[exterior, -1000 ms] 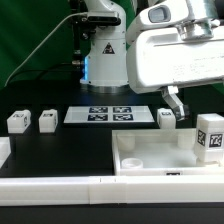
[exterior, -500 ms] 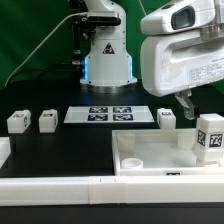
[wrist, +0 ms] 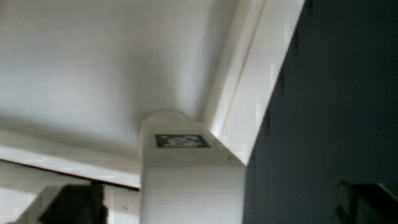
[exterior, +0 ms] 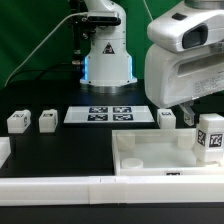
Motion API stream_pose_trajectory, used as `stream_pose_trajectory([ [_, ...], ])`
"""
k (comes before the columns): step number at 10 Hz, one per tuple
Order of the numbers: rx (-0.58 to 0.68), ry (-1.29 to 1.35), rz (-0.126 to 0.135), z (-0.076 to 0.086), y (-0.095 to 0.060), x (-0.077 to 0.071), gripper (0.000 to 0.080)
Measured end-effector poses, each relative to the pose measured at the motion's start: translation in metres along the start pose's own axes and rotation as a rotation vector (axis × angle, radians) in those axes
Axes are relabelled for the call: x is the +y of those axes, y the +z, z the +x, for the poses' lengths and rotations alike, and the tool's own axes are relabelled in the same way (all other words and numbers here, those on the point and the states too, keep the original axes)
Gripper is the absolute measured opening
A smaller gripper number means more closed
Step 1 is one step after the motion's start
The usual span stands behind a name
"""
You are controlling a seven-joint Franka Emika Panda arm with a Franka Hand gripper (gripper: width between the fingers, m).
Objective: Assemble one leg
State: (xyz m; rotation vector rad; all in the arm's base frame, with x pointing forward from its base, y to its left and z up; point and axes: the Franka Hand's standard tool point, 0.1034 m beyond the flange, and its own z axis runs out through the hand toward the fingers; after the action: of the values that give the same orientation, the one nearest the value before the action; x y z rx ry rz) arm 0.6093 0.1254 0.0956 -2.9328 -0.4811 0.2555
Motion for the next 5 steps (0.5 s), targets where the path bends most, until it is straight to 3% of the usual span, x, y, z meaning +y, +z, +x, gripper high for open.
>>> stream_pose_trajectory([
  [5,0.007,0.004,-0.002,0.002,0.014,0.006,0.0649],
])
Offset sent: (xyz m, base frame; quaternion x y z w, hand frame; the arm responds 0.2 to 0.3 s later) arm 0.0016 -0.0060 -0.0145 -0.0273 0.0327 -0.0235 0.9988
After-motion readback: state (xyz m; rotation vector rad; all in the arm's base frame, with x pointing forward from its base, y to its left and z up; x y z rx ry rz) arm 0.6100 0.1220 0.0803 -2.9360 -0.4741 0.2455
